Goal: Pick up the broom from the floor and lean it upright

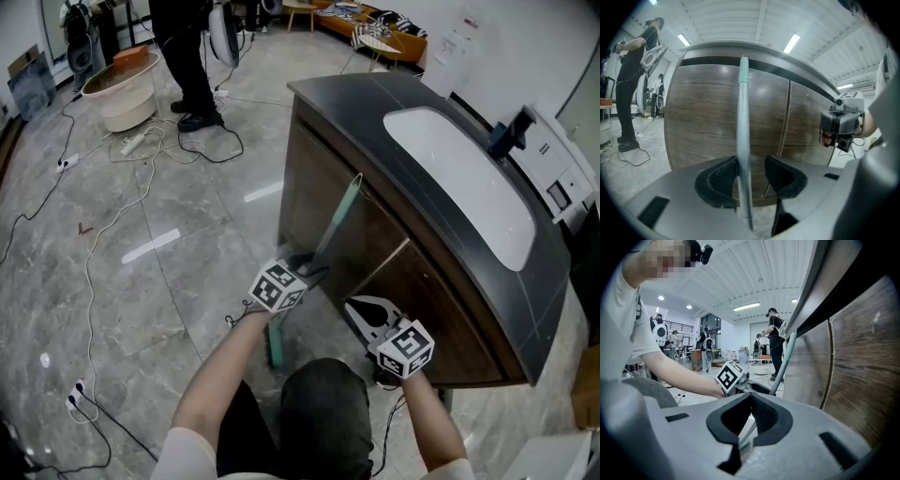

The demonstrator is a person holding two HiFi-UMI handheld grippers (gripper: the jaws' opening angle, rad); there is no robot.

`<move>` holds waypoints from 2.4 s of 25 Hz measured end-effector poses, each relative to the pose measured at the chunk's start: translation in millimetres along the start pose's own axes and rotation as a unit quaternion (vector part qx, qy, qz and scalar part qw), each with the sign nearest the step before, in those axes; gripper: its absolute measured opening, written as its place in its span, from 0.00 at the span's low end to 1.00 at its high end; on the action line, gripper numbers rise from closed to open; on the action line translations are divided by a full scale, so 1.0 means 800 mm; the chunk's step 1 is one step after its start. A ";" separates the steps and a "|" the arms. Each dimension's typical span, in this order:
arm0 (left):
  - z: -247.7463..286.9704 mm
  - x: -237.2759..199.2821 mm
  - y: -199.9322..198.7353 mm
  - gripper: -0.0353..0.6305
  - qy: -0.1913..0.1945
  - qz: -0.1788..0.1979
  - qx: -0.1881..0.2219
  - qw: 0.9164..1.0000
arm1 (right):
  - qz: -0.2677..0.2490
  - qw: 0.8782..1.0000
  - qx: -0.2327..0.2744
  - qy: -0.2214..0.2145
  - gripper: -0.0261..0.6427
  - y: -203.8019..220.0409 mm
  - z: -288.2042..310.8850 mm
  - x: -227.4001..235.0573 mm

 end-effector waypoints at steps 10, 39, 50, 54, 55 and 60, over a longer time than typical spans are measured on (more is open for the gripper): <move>0.002 -0.004 -0.006 0.42 -0.018 0.013 -0.010 1.000 | -0.001 1.000 0.003 0.002 0.04 0.000 -0.003 -0.001; -0.199 0.018 0.042 0.19 -0.088 0.067 0.049 0.993 | 0.023 1.000 0.011 0.011 0.04 -0.001 0.045 -0.047; -0.229 0.025 0.126 0.08 -0.063 0.039 0.063 0.995 | 0.047 0.998 0.005 0.031 0.04 0.061 0.064 -0.041; -0.225 0.020 0.142 0.07 -0.059 0.017 0.080 0.995 | 0.032 0.999 -0.014 0.036 0.04 0.082 0.073 -0.042; -0.224 0.023 0.143 0.07 -0.055 0.012 0.084 0.995 | 0.026 0.999 -0.020 0.036 0.04 0.083 0.074 -0.043; -0.227 0.040 0.119 0.07 -0.029 -0.023 0.089 0.995 | -0.002 0.999 -0.041 0.036 0.04 0.059 0.073 -0.049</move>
Point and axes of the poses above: the fingertips, and each gripper's own axes: z forward along the fingers, x to its right, y out of its underside, the point moved 4 cm from there along -z, backward along the fingers, and after that the axes turned 3 degrees about -x, right-handed, at the moved point
